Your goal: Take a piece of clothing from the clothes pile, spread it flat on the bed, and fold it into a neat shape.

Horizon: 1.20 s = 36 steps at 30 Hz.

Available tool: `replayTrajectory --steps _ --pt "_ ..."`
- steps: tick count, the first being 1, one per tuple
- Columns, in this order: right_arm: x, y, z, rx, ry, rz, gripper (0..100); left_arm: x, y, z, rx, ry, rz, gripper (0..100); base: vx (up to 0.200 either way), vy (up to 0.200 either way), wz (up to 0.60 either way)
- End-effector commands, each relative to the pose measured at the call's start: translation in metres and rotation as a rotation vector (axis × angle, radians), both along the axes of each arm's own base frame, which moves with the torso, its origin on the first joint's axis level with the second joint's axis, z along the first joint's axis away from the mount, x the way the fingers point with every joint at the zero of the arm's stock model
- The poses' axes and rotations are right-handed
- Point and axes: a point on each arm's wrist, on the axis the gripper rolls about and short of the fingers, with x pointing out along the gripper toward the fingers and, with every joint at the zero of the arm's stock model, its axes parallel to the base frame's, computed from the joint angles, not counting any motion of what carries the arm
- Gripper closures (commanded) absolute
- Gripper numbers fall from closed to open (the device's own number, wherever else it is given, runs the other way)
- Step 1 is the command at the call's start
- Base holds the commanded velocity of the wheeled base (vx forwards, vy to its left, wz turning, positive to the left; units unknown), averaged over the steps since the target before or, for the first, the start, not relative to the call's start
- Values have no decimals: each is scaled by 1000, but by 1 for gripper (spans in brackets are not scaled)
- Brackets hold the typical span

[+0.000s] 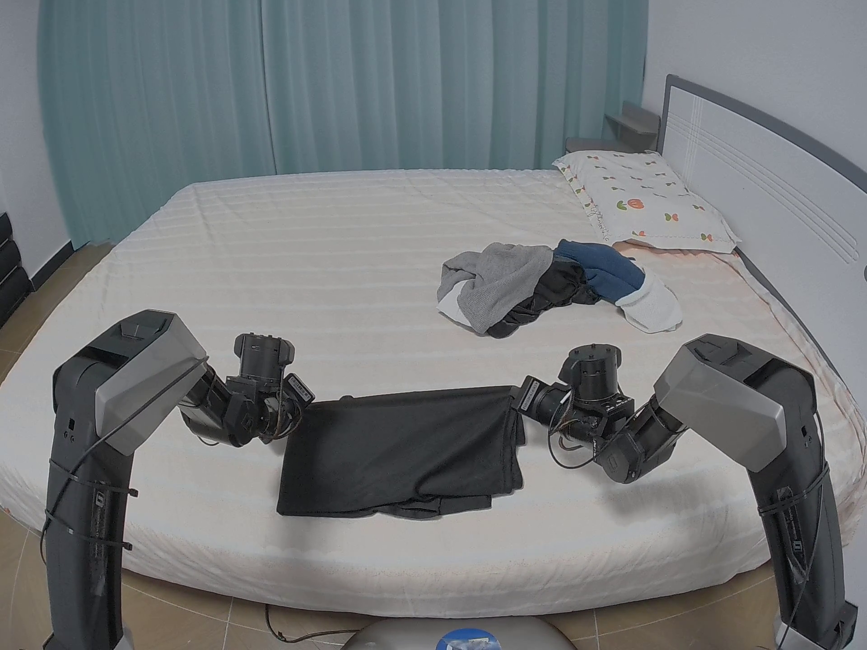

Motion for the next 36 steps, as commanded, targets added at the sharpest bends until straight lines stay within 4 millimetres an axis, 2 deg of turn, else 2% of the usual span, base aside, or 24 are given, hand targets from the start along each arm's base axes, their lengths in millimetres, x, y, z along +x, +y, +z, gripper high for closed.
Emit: replayTrajectory --steps 1,6,7,8,11,15,17,18,19,23,24,25,29,36 --pt "-1 0 -4 -3 11 1 100 0 0 0 0 2 1 100 0 0 0" --pt "-3 3 -7 -11 22 9 100 0 0 0 1 6 1 100 0 0 0" --pt "-4 4 -7 -11 22 12 0 0 0 0 -1 7 1 100 0 0 0" --pt "-4 5 -8 -9 18 12 0 0 0 0 -4 7 1 0 0 0 0" --pt "-4 5 -5 -7 12 14 0 0 0 -1 -4 8 0 0 0 0 0" --pt "-14 -10 22 0 7 -1 0 0 2 3 -9 1 4 0 0 0 0" --pt "-19 -14 26 -2 14 1 0 -1 6 7 -16 -5 16 0 0 0 0" --pt "-39 -22 33 -9 56 22 0 -1 9 10 -23 -10 23 0 0 0 0" --pt "-51 -24 34 -12 85 46 0 -2 11 14 -34 -16 30 0 0 0 0" --pt "-90 -30 32 -15 180 119 0 -7 21 28 -91 -22 25 0 0 0 0" --pt "-90 -30 32 -15 180 119 0 -7 21 28 -91 -22 25 0 0 0 0" --pt "-104 -29 23 -25 219 142 0 -11 29 31 -120 -12 7 0 0 0 0" --pt "-107 -26 9 -14 268 139 0 -12 35 30 -134 -3 7 0 0 0 0" --pt "-102 -10 0 83 307 142 0 -11 35 26 -126 0 7 0 0 0 0"
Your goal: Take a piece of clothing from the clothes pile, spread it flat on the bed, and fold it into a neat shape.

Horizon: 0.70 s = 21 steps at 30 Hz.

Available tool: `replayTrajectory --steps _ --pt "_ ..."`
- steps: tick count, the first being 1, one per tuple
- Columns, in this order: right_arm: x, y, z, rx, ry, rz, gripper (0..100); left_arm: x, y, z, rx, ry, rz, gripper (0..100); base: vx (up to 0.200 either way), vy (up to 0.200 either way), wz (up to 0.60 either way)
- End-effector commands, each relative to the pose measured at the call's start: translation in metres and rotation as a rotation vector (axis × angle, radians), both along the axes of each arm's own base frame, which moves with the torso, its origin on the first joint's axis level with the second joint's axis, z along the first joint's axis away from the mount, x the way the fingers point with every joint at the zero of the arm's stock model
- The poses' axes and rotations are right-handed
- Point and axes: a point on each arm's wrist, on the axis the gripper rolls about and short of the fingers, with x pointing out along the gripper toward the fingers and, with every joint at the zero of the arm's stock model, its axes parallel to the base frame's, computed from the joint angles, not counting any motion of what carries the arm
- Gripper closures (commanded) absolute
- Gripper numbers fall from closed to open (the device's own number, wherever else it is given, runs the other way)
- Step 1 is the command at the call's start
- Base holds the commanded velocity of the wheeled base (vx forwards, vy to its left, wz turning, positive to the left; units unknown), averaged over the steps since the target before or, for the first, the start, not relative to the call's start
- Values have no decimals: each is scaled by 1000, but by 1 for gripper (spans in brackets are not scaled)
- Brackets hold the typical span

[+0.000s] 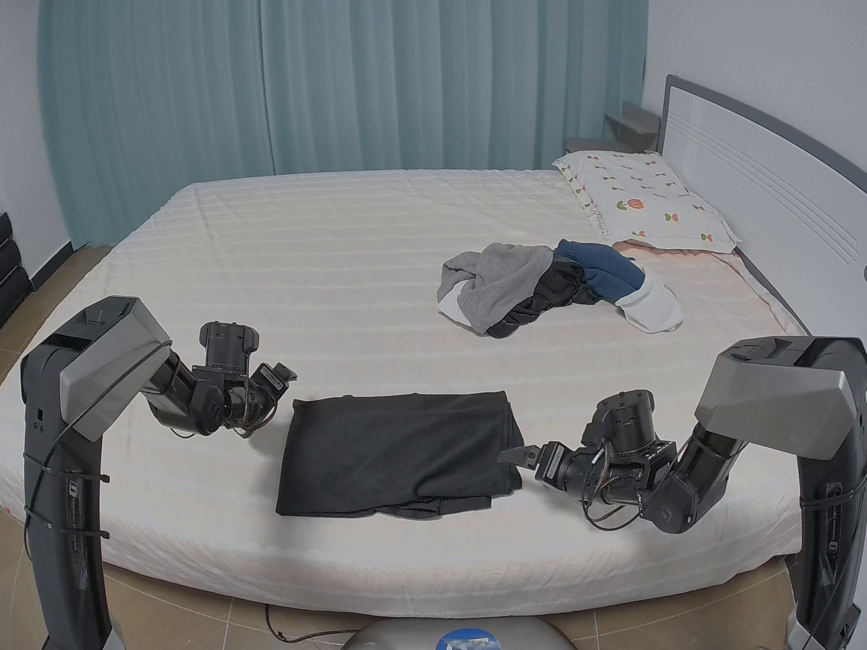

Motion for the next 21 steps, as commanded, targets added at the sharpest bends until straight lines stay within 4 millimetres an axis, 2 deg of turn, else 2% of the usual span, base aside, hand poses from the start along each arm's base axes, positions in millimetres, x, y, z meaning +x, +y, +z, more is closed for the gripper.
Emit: replayTrajectory --steps 1,12,18,21 --pt "3 11 -2 28 -12 21 0 1 4 3 1 -11 6 0 0 0 0" --pt "8 16 -17 -2 -15 33 0 2 6 1 3 -8 11 0 0 0 0" --pt "8 33 -21 -15 -33 82 0 3 6 0 3 -8 11 0 0 0 0" --pt "8 33 -21 -15 -33 81 0 3 7 0 2 -8 11 0 0 0 0"
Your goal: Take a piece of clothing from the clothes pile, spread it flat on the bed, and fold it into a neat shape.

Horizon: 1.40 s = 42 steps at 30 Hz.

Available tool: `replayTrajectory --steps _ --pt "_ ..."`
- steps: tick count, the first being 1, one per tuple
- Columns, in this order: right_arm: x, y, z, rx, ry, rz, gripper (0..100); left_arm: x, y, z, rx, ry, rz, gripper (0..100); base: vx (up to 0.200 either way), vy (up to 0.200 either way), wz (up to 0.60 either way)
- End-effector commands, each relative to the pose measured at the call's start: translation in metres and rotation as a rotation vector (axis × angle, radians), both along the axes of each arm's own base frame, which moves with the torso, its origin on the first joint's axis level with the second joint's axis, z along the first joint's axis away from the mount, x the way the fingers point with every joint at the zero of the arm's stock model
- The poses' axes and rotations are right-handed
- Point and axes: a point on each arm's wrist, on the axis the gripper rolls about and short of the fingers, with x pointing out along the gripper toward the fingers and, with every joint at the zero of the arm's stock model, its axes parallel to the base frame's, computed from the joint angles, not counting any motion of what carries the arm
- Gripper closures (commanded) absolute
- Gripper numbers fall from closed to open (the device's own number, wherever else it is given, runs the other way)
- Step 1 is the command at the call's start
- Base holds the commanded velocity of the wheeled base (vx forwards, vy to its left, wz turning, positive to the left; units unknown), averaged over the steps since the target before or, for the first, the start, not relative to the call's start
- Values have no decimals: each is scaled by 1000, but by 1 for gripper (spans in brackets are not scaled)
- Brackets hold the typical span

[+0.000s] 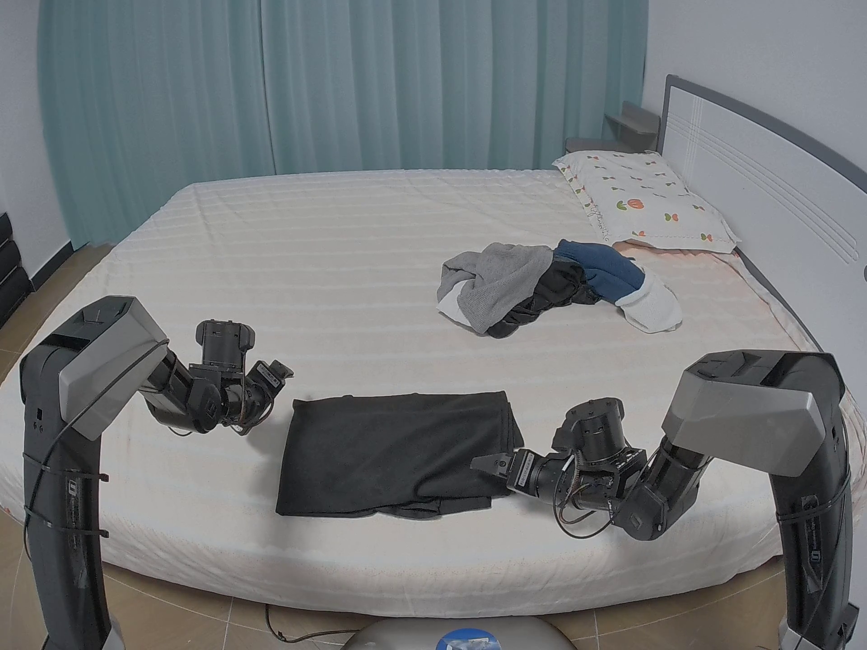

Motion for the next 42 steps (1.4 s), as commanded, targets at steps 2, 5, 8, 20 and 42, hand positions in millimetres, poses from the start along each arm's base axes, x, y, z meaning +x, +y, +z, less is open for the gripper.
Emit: replayTrajectory --steps 2,5,8,20,42 --pt "-1 2 -5 -9 9 2 100 0 1 -2 0 2 1 0 0 0 0" --pt "-2 0 -4 -18 7 -14 100 0 1 -2 -1 3 0 0 0 0 0" --pt "-4 -2 -2 -23 8 -22 100 0 1 -2 -1 3 0 0 0 0 0" --pt "-18 -19 9 -23 29 -31 100 1 1 -2 -1 3 0 0 0 0 0" --pt "21 -28 30 2 -103 -100 0 1 1 -1 -6 4 4 0 0 0 0"
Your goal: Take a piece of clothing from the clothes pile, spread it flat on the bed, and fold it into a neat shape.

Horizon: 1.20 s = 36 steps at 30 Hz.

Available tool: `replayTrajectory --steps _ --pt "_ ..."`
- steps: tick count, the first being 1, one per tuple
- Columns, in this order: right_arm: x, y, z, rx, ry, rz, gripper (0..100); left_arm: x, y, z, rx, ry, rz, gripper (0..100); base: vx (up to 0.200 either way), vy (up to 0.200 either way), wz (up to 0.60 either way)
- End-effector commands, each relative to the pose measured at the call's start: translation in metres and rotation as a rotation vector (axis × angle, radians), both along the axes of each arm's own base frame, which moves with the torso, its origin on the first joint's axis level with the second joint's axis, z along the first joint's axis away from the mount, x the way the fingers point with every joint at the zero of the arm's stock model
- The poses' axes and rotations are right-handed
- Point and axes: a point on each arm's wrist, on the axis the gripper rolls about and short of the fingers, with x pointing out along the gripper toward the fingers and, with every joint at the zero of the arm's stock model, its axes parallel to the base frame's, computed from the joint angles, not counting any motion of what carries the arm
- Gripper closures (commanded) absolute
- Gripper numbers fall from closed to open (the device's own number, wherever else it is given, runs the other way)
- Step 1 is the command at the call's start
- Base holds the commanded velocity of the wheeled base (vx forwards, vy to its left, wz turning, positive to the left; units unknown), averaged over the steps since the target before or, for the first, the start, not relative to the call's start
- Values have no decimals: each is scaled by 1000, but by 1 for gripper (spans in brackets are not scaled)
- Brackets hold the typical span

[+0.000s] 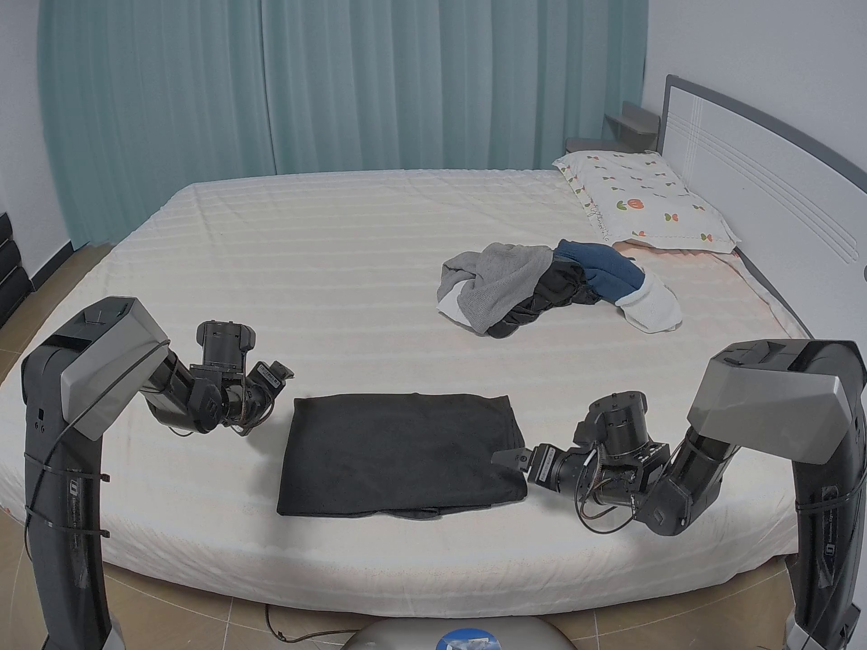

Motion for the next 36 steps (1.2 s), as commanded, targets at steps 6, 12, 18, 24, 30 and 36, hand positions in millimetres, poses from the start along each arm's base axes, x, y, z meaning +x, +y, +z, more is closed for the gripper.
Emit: replayTrajectory --steps 6,12,18,24,30,36 --pt "57 -9 12 55 -130 -93 0 -1 0 0 -2 1 2 0 0 0 0" --pt "85 6 -4 45 -135 -102 0 -1 0 0 0 3 1 0 0 0 0" --pt "108 27 -23 18 -155 -139 0 -1 0 0 -2 1 2 0 0 0 0" --pt "113 29 -26 11 -157 -151 0 -1 0 0 -2 3 2 0 0 0 0" --pt "118 30 -25 16 -175 -165 100 -1 -1 0 -2 3 0 0 0 0 0" --pt "126 20 -18 15 -201 -210 100 -1 -1 0 1 2 0 0 0 0 0"
